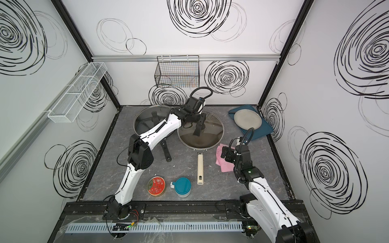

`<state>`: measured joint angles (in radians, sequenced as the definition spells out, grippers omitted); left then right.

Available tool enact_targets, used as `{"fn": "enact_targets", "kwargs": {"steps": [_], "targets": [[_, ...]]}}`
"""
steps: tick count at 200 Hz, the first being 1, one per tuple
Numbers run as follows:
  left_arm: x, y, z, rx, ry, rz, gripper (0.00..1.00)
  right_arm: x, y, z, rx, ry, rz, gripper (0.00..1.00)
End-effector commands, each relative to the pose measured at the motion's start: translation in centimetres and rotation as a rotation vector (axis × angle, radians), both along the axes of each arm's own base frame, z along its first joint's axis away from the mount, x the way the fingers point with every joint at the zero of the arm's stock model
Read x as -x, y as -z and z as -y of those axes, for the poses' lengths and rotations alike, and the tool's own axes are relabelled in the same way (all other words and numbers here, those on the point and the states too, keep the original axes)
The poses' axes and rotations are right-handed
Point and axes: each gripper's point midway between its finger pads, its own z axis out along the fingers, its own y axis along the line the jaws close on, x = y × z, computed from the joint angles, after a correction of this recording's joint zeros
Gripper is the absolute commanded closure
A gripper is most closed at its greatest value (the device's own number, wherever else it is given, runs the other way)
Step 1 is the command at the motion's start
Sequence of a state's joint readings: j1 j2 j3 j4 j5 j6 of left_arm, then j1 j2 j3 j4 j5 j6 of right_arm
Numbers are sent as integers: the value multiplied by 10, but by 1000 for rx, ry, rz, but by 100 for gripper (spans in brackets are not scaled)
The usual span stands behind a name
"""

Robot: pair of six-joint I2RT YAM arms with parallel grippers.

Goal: Wipe the pot lid with a cloth
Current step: Pick up the pot lid from the cooking pot.

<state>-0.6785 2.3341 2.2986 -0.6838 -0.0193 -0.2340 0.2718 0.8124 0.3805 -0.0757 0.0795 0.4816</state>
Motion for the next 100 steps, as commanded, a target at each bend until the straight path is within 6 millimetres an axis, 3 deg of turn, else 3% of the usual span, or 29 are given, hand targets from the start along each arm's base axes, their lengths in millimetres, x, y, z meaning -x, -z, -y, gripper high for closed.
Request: {"fn": "enact_targets", "kwargs": {"steps": [1, 60, 100], "targets": [[12, 16, 0, -54, 42, -58, 51, 0, 3, 1, -17, 13, 6, 6], [14, 22, -8, -112, 39, -79, 50, 0, 6, 0, -30, 18, 10, 6], [21, 34, -10, -141, 54, -124, 43, 0, 7, 0, -33, 16, 10, 6]]}}
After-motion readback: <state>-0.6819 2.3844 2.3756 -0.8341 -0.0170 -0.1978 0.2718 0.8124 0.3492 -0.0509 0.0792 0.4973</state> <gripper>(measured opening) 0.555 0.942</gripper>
